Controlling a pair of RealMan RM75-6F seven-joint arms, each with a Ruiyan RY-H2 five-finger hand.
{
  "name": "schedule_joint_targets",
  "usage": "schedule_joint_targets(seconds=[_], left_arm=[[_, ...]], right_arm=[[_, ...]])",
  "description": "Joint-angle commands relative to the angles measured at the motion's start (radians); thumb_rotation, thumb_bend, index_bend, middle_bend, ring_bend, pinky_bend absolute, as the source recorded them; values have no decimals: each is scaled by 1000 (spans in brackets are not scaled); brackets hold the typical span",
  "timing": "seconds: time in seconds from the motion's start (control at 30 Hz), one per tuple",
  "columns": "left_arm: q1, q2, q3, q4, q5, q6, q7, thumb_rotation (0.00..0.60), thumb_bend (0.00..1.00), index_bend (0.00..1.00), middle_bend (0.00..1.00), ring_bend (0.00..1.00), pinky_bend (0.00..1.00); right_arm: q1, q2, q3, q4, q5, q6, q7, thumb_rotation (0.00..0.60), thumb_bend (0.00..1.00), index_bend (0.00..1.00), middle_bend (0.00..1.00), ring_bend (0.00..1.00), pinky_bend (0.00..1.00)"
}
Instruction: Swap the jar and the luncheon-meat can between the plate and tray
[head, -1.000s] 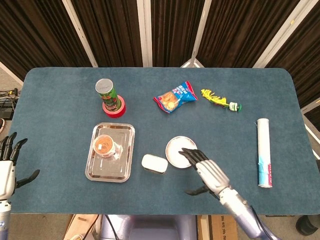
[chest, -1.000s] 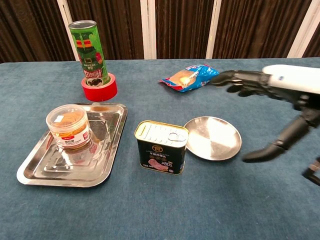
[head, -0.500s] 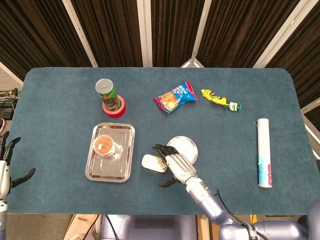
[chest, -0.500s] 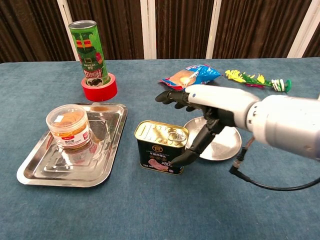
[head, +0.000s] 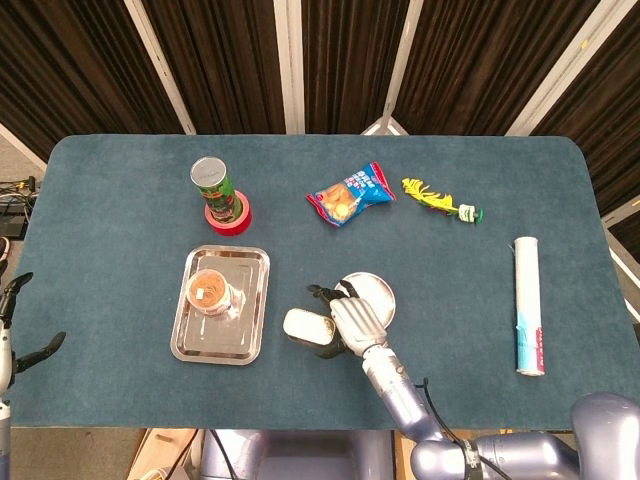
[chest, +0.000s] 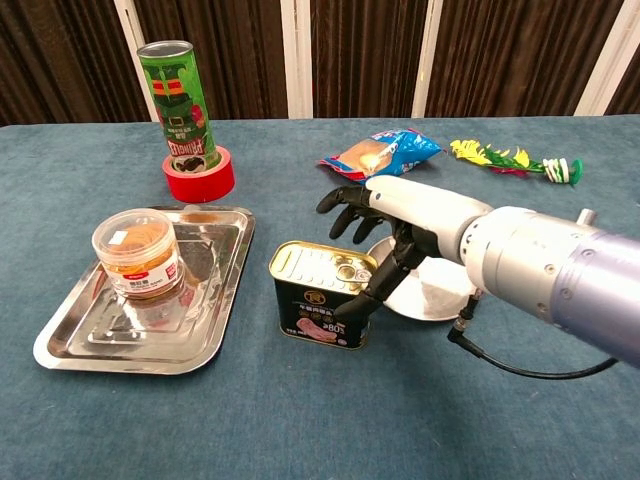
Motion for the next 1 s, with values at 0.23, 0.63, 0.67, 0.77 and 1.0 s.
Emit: schedule_joint_targets(seconds=[0.23,0.63,0.67,0.77,1.0], left_arm=[[11,-8,-19,3,4,8,-16,600,148,217,0,0,84],[19,-11,-40,6,-4,-3,-39,600,161,250,0,0,85],[20,-12,-42,6,-4,-3,-39,600,161,254,0,0,85],[22,-16,-48,6,-4,-1,-42,600,161,262,0,0,85],[28,-19,-58,7,-6,0,-51,600,163,281,0,0,85]], right_arm=[[-6,-93,-13,89,-19,34,10,600,0,248,341,346,0],[-23,-160,-3,177,-75,77,23,600,68,424,530,551,67],[-26,-163,-2,181,-78,79,25,600,84,445,546,568,75],[-36,-173,6,190,-87,82,46,600,129,508,594,621,114],[-58,-187,9,206,-145,90,94,600,209,633,675,705,181]])
